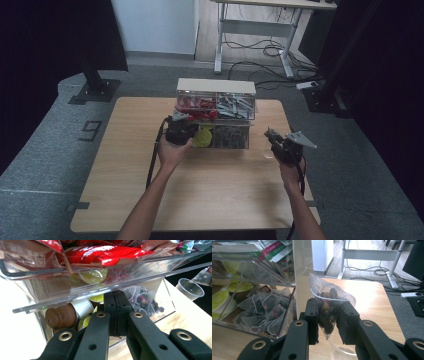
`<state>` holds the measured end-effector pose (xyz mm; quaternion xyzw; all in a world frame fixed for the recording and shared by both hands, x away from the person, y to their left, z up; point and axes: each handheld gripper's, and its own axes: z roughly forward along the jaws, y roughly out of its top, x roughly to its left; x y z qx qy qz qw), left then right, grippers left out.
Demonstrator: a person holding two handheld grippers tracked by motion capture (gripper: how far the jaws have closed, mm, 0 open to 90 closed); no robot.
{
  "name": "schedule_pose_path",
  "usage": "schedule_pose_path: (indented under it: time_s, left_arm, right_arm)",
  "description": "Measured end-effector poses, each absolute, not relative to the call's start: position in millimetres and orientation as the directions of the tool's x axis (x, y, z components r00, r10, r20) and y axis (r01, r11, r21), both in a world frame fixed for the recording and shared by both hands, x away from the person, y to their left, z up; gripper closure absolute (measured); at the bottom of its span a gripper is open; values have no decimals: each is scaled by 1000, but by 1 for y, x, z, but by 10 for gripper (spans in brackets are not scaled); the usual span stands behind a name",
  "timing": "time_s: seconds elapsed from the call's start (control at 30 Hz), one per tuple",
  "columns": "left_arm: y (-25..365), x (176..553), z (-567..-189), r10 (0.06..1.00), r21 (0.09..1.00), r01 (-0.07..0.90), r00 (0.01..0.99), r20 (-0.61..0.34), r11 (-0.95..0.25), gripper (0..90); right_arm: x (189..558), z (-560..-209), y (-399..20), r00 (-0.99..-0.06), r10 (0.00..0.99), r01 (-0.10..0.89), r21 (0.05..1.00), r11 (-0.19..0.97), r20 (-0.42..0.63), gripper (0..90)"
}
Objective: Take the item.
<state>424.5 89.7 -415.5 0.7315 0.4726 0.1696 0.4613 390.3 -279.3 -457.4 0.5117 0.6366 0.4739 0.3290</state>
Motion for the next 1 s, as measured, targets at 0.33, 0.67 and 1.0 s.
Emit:
schedule_pose_path:
  time_s: [0.33,0.67,1.0]
  left_arm:
    - [90,424,-416,848,835,535,496,-188,-129,897]
    - [89,425,-416,848,835,536,495,-189,-127,897]
    - [89,425,-417,848,834,536,495,-190,-126,896]
  right_arm:
    - [392,-457,-288,-237,969,343,939,20,65,715]
    - [393,-461,-297,-216,974,353,936,11,70,715]
    - [394,-462,-300,-208,976,354,935,10,68,712]
